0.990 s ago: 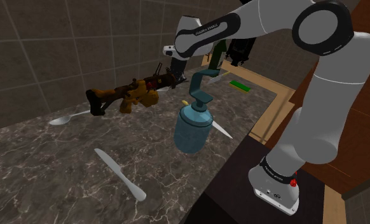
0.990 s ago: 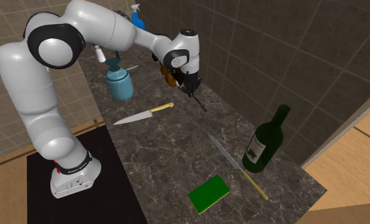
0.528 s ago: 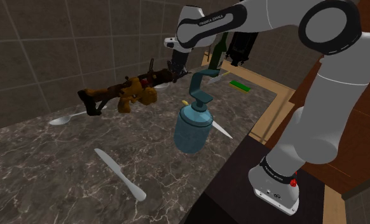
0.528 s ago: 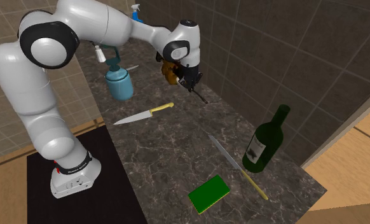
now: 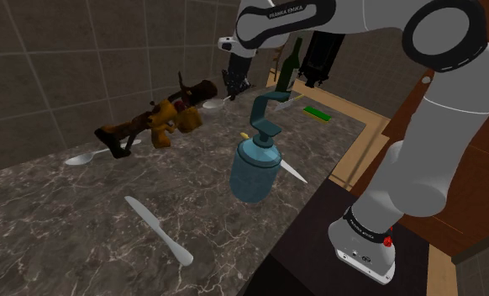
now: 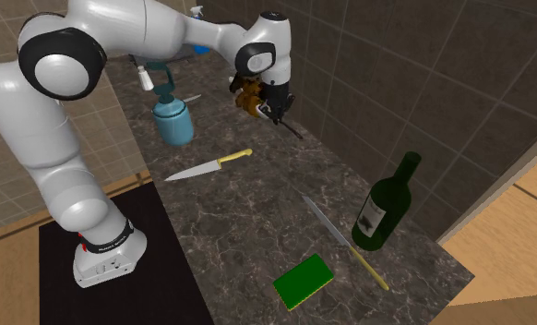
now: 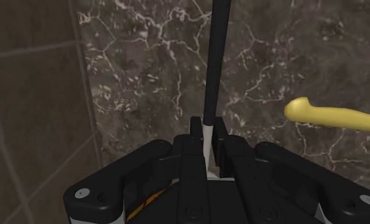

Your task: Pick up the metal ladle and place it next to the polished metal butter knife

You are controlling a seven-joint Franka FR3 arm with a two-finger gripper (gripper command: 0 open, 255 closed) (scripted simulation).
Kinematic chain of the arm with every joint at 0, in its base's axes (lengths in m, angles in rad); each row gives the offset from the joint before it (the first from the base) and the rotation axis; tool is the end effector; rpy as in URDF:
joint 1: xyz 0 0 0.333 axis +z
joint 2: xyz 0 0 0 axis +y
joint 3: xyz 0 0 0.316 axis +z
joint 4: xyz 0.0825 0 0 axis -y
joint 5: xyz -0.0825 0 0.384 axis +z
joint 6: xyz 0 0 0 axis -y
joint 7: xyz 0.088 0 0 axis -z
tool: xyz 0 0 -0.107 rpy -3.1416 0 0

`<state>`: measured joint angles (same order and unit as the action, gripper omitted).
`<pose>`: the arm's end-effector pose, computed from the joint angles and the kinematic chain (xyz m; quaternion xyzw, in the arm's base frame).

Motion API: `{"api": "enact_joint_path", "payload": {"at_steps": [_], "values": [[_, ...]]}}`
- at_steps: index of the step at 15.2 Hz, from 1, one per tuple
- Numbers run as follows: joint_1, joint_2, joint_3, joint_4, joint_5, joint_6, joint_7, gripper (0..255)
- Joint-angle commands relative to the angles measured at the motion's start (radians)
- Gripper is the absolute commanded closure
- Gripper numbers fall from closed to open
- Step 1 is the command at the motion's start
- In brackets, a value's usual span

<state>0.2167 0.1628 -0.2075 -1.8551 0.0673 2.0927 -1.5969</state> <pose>0.6099 0.0142 0.4417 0.7037 0.7093 0.0370 0.0188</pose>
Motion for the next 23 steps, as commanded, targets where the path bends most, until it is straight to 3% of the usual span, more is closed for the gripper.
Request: {"api": "enact_joint_path", "payload": {"at_steps": [1,12,23], "values": [[0.013,-0.032,0.006,-0.025,-0.01,-0.005,0.023,255],[0.129,-0.286,0.116,-0.331,-0.074,0.054,0.277,255],[0.239,-0.447,0.279,-0.497,-0.064,0.057,0.541,255]]}}
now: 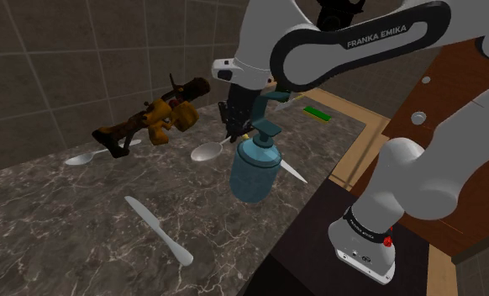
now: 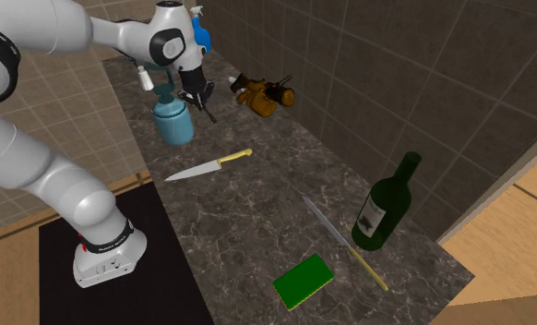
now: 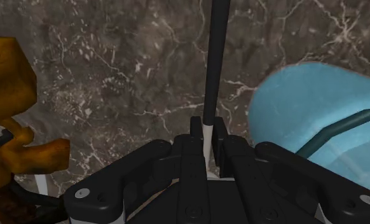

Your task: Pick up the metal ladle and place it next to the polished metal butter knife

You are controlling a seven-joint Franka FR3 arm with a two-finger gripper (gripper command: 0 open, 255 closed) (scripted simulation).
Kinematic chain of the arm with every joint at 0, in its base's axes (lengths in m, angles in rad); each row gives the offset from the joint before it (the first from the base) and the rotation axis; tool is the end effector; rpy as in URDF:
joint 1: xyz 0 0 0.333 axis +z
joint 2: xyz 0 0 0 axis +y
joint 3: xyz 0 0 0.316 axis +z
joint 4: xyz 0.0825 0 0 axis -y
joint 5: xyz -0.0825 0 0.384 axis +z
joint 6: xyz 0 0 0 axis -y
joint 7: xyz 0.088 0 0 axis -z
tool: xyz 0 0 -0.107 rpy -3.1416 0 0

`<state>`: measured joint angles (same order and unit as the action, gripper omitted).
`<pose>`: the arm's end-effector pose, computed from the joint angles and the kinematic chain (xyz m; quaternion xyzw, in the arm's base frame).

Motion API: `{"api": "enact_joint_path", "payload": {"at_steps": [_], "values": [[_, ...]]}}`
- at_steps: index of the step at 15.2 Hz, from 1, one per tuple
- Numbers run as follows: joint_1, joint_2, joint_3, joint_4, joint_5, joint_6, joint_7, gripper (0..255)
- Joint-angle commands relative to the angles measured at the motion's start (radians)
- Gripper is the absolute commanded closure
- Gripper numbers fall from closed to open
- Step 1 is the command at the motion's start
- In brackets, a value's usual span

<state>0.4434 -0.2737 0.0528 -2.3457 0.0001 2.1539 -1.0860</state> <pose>0.4103 0.2229 0.4478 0.7030 0.7100 0.0369 0.0187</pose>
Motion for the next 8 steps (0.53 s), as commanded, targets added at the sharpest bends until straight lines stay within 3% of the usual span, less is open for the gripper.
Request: {"api": "enact_joint_path", "payload": {"at_steps": [1,8], "values": [[0.023,-0.019,0.035,-0.015,0.007,-0.005,0.055,255],[0.098,-0.054,0.155,-0.04,0.038,-0.015,0.228,255]]}}
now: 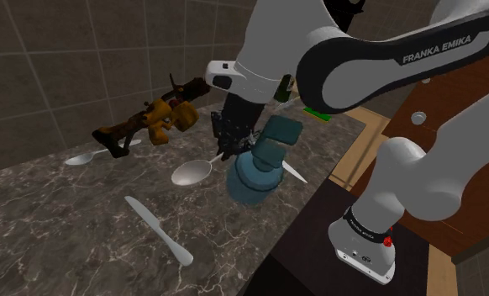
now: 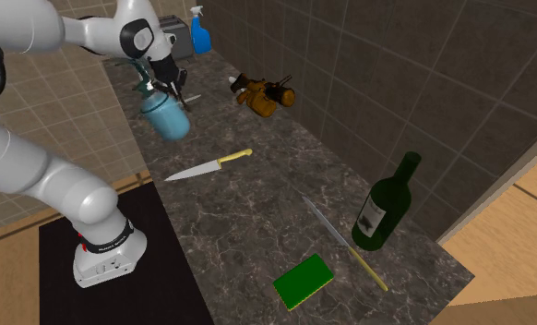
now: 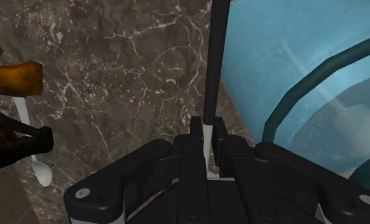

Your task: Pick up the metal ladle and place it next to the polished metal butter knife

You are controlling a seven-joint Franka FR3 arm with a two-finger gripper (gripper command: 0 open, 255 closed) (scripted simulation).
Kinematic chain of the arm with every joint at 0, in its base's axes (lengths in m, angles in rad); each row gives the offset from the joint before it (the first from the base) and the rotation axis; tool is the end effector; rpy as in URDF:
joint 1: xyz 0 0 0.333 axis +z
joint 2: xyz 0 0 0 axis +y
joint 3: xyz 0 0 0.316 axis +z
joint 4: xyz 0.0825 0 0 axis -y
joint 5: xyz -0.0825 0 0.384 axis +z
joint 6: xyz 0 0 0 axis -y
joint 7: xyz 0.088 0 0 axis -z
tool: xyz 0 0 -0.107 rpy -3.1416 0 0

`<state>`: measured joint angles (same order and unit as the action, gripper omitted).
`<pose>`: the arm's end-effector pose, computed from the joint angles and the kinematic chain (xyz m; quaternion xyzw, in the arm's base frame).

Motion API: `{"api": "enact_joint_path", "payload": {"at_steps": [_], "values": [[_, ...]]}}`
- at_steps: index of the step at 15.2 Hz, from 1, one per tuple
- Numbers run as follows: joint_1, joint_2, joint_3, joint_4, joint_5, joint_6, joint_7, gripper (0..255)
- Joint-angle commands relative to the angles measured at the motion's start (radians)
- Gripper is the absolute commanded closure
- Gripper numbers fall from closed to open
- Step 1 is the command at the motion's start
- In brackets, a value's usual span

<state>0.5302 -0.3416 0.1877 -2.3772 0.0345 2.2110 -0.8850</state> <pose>0.3421 0.3050 0.4671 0.7014 0.7075 0.0833 0.0240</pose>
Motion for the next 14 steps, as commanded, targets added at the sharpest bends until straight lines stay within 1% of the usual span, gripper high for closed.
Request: {"api": "enact_joint_path", "payload": {"at_steps": [1,7,8,14], "values": [[0.022,0.013,0.038,-0.007,0.008,-0.073,0.053,255],[0.08,0.033,0.146,0.024,0.027,-0.083,0.209,255],[0.084,0.037,0.155,0.028,0.027,-0.084,0.221,255],[0.083,0.071,0.164,-0.025,0.019,0.002,0.231,255]]}}
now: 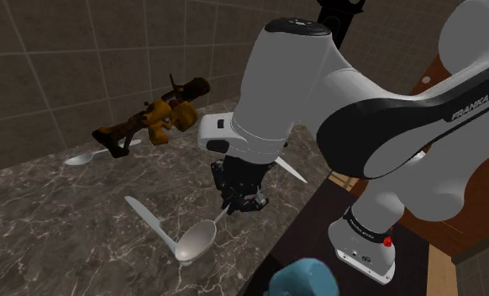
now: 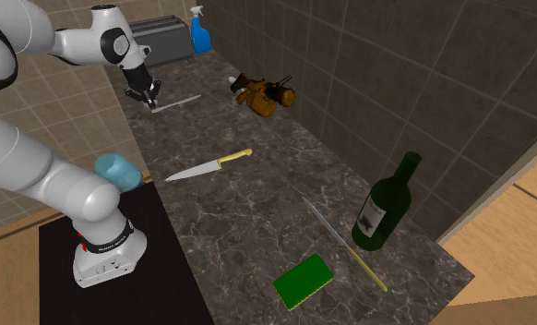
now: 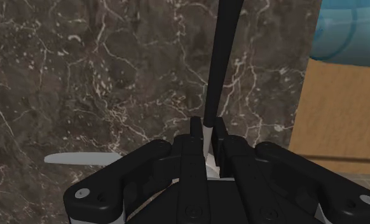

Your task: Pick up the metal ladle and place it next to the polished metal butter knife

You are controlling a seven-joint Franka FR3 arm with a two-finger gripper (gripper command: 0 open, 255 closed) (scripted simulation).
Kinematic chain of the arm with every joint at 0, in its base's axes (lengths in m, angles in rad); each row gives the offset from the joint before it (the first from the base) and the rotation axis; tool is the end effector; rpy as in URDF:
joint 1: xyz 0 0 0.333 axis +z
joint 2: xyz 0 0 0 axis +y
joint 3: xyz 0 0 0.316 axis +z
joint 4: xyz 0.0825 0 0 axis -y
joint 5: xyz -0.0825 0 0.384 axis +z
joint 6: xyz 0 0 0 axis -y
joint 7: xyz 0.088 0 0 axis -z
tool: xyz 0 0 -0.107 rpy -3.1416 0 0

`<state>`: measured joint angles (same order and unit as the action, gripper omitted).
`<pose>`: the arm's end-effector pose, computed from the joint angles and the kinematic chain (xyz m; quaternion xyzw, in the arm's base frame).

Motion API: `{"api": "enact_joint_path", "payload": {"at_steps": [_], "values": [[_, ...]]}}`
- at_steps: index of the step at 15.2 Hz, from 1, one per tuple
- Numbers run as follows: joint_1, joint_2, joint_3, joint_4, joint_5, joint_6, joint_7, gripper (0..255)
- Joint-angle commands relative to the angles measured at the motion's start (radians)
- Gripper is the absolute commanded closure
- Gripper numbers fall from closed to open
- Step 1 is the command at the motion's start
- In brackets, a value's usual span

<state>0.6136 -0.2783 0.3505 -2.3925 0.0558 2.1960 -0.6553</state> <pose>0.2594 0.3823 0.4241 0.7036 0.7094 0.0367 0.0188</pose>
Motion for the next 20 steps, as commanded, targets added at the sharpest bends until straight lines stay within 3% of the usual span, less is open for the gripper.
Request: {"api": "enact_joint_path", "payload": {"at_steps": [1,13,20], "values": [[-0.001,0.014,0.003,-0.018,-0.004,0.032,0.004,255],[-0.011,0.114,0.023,-0.098,-0.042,0.207,0.04,255],[-0.011,0.114,0.023,-0.098,-0.042,0.207,0.04,255]]}}
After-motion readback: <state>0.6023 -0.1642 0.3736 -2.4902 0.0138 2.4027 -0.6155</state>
